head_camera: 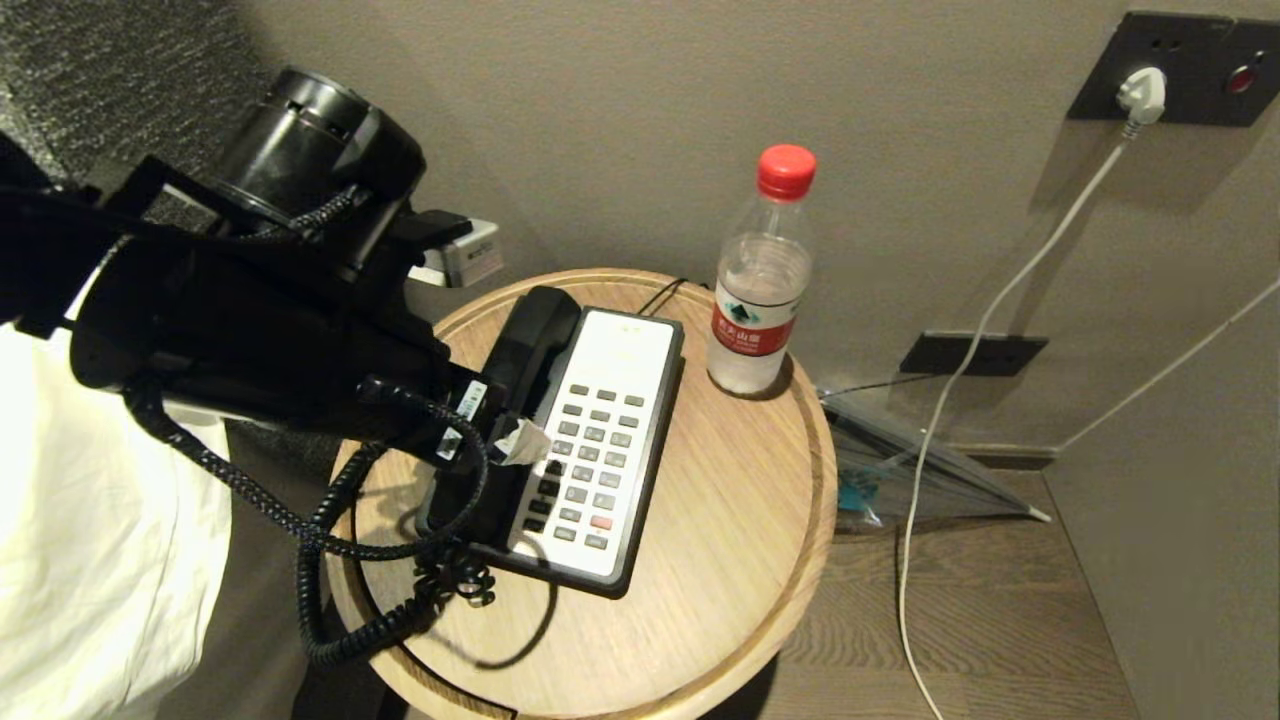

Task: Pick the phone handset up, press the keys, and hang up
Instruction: Pick up the desk phone handset

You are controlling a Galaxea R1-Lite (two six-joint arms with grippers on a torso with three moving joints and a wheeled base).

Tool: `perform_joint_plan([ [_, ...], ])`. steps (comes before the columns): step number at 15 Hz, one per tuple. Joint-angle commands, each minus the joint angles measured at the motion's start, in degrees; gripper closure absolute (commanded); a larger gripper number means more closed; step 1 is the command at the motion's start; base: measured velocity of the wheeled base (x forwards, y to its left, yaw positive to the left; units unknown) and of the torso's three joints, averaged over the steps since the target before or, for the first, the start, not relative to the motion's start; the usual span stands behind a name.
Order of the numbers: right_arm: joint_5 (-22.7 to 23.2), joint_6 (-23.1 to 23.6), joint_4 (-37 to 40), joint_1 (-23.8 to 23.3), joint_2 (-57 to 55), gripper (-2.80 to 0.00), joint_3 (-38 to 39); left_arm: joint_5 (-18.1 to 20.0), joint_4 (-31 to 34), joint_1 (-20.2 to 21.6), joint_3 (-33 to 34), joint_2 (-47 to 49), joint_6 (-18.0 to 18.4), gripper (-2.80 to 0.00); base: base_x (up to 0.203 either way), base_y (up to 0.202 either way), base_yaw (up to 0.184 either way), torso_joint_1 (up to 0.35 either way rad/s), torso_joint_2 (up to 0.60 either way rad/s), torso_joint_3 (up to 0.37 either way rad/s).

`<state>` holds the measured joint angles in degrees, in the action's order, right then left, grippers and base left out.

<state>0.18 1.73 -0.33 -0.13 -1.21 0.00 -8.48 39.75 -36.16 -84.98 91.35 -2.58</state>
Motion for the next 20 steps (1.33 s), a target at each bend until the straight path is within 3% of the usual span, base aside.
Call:
perform_joint_plan([
  [1,0.0,0.0,0.0,0.0,0.0,0.0,0.1,0.0,0.2,0.0,0.1,0.5,-0.1,-2.8,0.0,0.0,0.0,0.0,0.0,0.0],
  [18,0.0,0.0,-0.1,0.0,0.0,0.0,0.1,0.0,-0.4,0.1,0.5,1.7,-0.3,-2.8,0.0,0.0,0.0,0.0,0.0,0.0],
  [19,0.1,0.0,0.0,0.0,0.0,0.0,0.1,0.0,-0.4,0.1,0.5,1.5,-0.4,0.0,0.0,0.0,0.0,0.0,0.0,0.0],
  [20,0.1,0.0,0.0,0.0,0.1,0.0,0.1,0.0,-0.4,0.1,0.5,1.5,-0.4,0.0,0.0,0.0,0.0,0.0,0.0,0.0],
])
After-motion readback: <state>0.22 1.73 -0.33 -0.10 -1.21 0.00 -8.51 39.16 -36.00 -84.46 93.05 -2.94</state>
